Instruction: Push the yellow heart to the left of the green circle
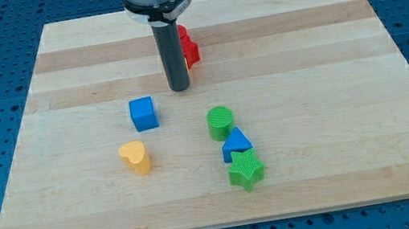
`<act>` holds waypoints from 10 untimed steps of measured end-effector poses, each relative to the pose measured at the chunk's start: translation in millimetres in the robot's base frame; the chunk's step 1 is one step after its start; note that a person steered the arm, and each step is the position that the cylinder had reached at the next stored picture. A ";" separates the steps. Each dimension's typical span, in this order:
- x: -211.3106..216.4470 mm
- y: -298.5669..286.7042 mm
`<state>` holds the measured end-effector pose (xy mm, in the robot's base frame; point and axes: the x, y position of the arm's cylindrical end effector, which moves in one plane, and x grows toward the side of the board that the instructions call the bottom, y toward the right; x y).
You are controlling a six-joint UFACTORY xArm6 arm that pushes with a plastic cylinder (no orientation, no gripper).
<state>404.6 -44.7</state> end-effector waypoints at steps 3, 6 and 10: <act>91.9 -28.7; 162.5 -68.3; 116.0 -42.5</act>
<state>520.7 -87.2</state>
